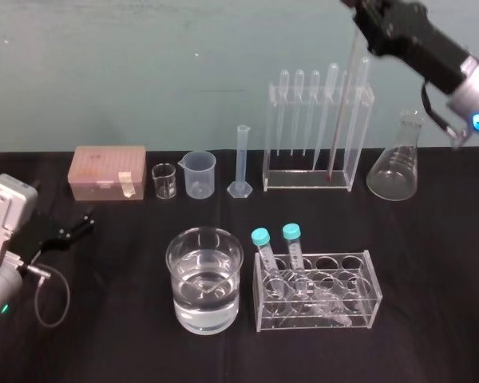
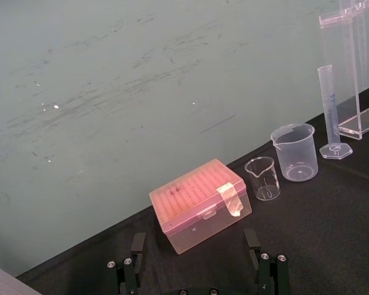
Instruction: Hold the thermometer with one hand and immerse one end into the beaker, then reinsert it into the test tube rack.
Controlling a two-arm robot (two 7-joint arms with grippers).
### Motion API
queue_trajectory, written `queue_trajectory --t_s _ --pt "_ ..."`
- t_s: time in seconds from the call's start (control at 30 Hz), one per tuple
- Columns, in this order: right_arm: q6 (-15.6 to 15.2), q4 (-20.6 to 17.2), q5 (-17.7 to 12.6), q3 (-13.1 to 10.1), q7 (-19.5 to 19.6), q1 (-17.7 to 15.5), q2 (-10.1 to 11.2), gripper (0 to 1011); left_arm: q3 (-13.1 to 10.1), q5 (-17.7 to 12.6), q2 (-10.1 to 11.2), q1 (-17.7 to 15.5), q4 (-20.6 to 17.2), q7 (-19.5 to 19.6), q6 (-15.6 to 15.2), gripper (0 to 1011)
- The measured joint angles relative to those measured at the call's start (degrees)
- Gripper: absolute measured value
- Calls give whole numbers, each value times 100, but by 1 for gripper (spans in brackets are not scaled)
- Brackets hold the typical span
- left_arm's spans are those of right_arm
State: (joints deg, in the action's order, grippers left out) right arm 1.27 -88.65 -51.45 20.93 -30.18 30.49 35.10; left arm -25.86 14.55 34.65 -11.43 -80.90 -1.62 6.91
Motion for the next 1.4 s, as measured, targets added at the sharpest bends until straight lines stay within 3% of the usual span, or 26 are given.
queue_trajectory --t_s 0.17,0.5,0.77,1.03,1.4 --pt "-134 -304 -51 -88 72 -522 137 51 0 0 0 0 0 0 0 1008" --pt "-300 -523 -67 -119 58 -991 242 52 0 0 0 0 0 0 0 1008" --pt "-133 -444 154 -59 -93 -1126 211 52 0 0 0 0 0 0 0 1008" --pt "145 -153 521 56 -275 -1113 22 51 0 0 0 0 0 0 0 1008" --pt "127 220 760 163 -323 -1073 -229 52 0 0 0 0 0 0 0 1008"
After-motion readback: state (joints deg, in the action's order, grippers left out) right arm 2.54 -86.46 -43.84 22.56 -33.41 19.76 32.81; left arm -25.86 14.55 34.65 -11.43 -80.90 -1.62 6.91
